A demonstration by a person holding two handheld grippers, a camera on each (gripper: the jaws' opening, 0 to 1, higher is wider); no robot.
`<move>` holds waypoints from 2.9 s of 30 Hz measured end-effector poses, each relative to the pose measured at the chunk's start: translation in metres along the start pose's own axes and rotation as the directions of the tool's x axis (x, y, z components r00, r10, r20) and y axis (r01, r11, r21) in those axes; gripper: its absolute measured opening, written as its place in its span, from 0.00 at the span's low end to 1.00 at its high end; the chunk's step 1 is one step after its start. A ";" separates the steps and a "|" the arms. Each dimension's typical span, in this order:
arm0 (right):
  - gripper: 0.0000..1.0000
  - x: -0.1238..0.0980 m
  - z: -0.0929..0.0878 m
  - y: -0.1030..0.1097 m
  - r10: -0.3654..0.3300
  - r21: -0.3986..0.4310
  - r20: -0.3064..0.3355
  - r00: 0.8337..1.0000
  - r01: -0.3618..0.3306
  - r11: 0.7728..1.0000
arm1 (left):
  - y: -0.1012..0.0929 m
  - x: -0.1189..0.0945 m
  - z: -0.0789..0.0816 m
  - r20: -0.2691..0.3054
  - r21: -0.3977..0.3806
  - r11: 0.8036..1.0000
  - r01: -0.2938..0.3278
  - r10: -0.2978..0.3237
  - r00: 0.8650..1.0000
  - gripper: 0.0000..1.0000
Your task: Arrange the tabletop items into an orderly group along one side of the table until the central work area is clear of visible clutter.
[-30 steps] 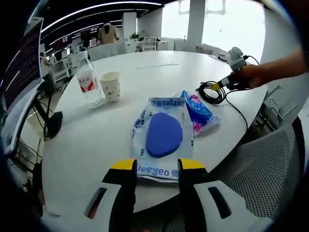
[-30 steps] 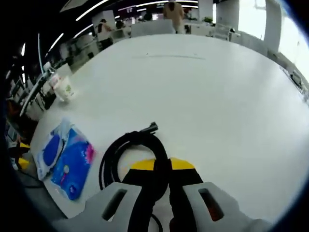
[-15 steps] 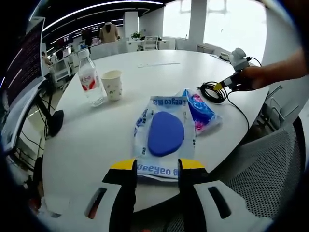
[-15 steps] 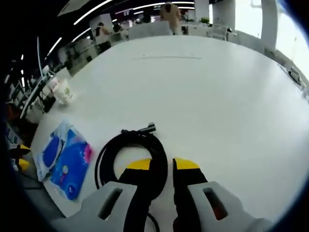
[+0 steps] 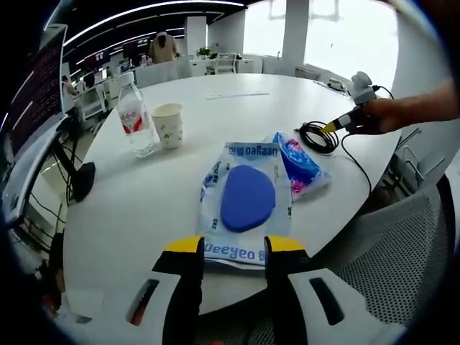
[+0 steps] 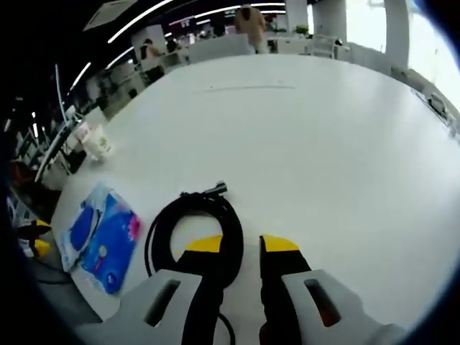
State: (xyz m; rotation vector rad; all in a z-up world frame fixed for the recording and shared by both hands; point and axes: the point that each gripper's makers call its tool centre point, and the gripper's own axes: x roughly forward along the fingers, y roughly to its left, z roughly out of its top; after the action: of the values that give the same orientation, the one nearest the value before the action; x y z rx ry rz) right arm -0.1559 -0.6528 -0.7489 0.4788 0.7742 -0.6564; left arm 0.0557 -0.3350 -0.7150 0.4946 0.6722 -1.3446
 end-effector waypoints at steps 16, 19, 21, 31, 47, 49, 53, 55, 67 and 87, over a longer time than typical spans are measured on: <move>0.16 -0.008 0.002 0.000 -0.009 -0.001 0.012 1.000 0.009 1.000 | 0.003 0.000 0.000 0.004 -0.030 1.000 0.000 0.000 1.000 0.32; 0.16 -0.011 0.002 0.003 -0.010 -0.011 0.015 1.000 0.010 1.000 | 0.003 0.000 0.000 0.001 -0.036 0.999 0.002 -0.002 1.000 0.32; 0.16 -0.013 0.004 0.006 -0.008 -0.021 0.023 1.000 0.009 1.000 | 0.004 0.000 -0.001 0.000 -0.039 0.999 0.000 0.000 1.000 0.31; 0.16 -0.018 0.007 0.017 0.009 -0.124 0.032 0.999 -0.005 0.992 | 0.004 0.000 -0.003 -0.012 -0.049 0.999 -0.002 0.001 1.000 0.31; 0.17 -0.024 0.012 0.026 0.000 -0.262 0.039 0.999 0.010 0.965 | 0.010 0.000 -0.007 -0.029 -0.071 0.997 -0.027 0.025 0.999 0.29; 0.17 -0.026 0.017 0.030 0.001 -0.286 0.047 0.999 0.012 0.958 | 0.012 0.001 -0.009 -0.032 -0.083 0.996 -0.032 0.030 0.999 0.29; 0.17 -0.019 0.020 0.039 0.027 -0.337 0.061 0.998 -0.005 0.942 | 0.015 0.001 -0.011 -0.044 -0.100 0.994 -0.040 0.036 0.998 0.28; 0.17 -0.016 0.022 0.045 0.041 -0.345 0.062 0.997 -0.017 0.938 | 0.015 0.001 -0.012 -0.050 -0.101 0.994 -0.044 0.039 0.998 0.28; 0.17 0.000 0.019 0.105 0.150 -0.395 0.034 0.988 -0.125 0.910 | 0.025 -0.001 -0.015 -0.055 -0.160 0.984 -0.076 0.068 0.996 0.28; 0.16 0.016 0.019 0.188 0.310 -0.425 -0.036 0.950 -0.295 0.855 | 0.030 -0.004 -0.012 -0.039 -0.174 0.979 -0.108 0.103 0.994 0.28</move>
State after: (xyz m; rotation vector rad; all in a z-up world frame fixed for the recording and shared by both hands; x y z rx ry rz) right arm -0.0083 -0.5378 -0.7198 0.1775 0.7630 -0.1860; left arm 0.0834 -0.3187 -0.7228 0.4031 0.7716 -1.1683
